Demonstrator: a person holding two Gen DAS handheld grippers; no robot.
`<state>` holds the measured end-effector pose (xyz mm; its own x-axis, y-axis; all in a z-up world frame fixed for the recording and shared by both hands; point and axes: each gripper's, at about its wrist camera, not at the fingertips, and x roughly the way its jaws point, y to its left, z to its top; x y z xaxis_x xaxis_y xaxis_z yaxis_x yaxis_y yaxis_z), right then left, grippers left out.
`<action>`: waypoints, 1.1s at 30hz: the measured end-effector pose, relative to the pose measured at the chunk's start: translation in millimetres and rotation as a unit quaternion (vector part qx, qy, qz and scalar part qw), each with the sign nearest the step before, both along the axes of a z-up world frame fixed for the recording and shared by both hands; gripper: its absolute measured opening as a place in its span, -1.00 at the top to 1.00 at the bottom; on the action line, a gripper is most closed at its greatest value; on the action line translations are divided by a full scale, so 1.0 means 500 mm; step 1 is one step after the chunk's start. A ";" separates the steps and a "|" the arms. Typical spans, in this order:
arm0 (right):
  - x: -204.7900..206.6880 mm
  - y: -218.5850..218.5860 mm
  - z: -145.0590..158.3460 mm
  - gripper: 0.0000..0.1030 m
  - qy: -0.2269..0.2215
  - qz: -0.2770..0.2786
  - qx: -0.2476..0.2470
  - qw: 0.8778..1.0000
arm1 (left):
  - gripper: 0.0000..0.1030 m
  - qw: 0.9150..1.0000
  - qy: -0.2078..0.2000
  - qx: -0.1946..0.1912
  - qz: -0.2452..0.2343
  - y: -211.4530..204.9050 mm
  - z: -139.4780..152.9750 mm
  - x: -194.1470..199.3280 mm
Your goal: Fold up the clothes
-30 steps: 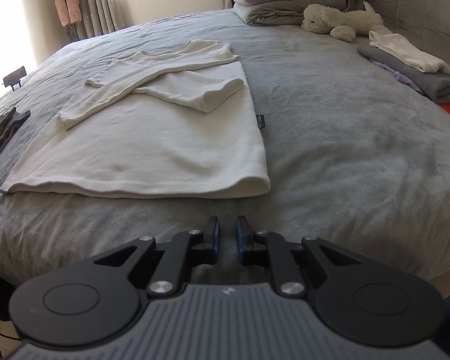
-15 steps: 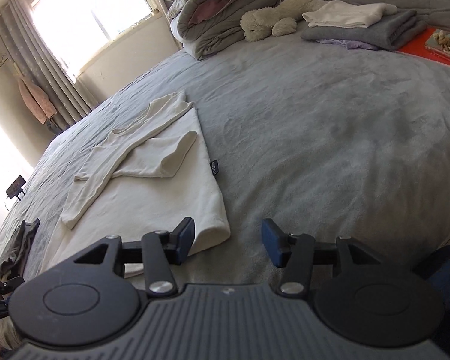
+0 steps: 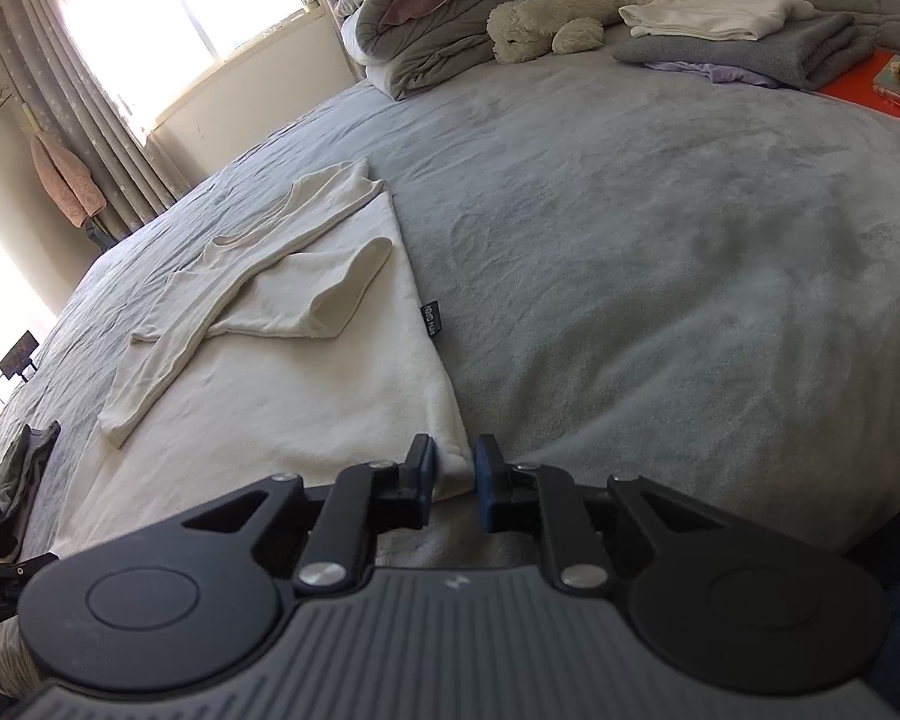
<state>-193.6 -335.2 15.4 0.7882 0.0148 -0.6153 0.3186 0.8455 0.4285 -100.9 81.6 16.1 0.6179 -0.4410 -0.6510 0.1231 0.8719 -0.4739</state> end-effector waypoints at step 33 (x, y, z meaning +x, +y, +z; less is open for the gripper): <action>-0.048 -0.002 0.074 0.85 -0.045 -0.001 0.012 0.999 | 0.91 0.999 -0.033 -0.017 0.024 0.032 0.045 -0.066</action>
